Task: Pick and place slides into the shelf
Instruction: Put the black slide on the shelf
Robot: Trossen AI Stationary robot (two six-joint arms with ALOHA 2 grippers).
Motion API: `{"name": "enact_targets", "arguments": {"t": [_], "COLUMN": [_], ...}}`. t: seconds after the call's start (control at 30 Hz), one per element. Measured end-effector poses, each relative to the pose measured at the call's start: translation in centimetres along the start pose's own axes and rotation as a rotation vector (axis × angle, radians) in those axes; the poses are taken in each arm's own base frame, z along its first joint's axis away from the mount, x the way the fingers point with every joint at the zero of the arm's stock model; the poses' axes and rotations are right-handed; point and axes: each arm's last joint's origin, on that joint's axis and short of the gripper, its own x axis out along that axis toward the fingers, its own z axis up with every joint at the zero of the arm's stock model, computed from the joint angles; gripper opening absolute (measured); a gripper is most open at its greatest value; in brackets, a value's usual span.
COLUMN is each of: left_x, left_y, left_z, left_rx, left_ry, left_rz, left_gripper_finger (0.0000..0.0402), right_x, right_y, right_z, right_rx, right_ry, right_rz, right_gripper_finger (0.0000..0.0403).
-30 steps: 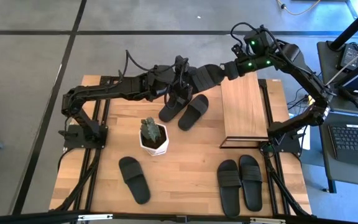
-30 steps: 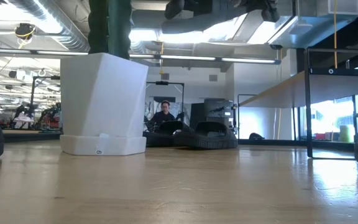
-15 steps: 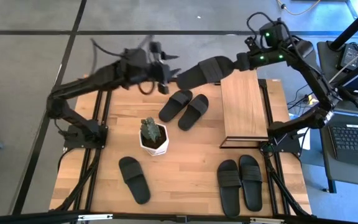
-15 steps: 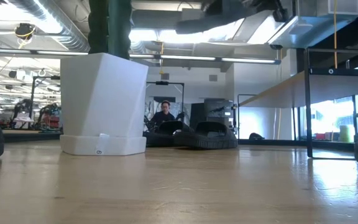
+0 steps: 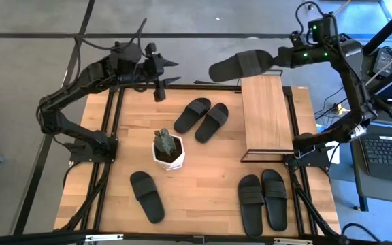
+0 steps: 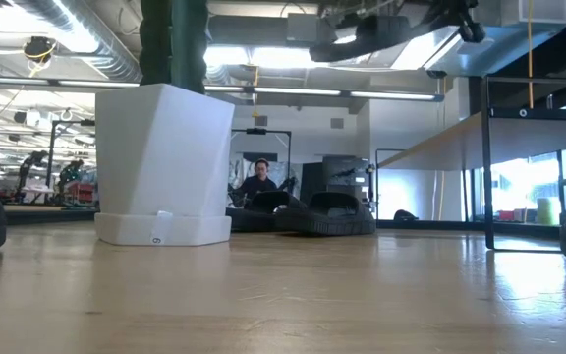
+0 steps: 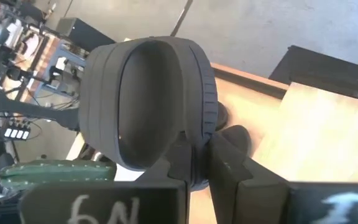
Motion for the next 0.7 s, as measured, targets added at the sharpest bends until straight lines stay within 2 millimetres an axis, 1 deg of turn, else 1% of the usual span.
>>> {"name": "enact_targets", "arguments": {"t": [0.1,0.2,0.43,0.7], "left_x": [0.0,0.0,0.0,-0.1], "left_y": [-0.2,-0.4,-0.5,-0.5], "left_z": [-0.4,-0.9,-1.1,-1.1], "left_rx": [-0.003,-0.014,-0.051,-0.052], "left_ry": [0.043,0.087,0.114,0.118], "left_rz": [-0.018,-0.036,-0.045,-0.045], "left_gripper_finger": [0.0207,0.0207,0.0207,0.0207], "right_x": [-0.7,-0.9,1.3,1.5], "right_y": [-1.1,-2.4,-4.3,-4.6], "right_z": [0.1,-0.1,-0.4,-0.7], "right_rx": [0.022,0.042,0.080,0.073], "right_ry": [-0.010,0.005,0.048,0.031], "right_rz": [-0.029,-0.066,-0.060,-0.050], "right_gripper_finger": [0.0034,0.0034,0.0034,0.0034]}}
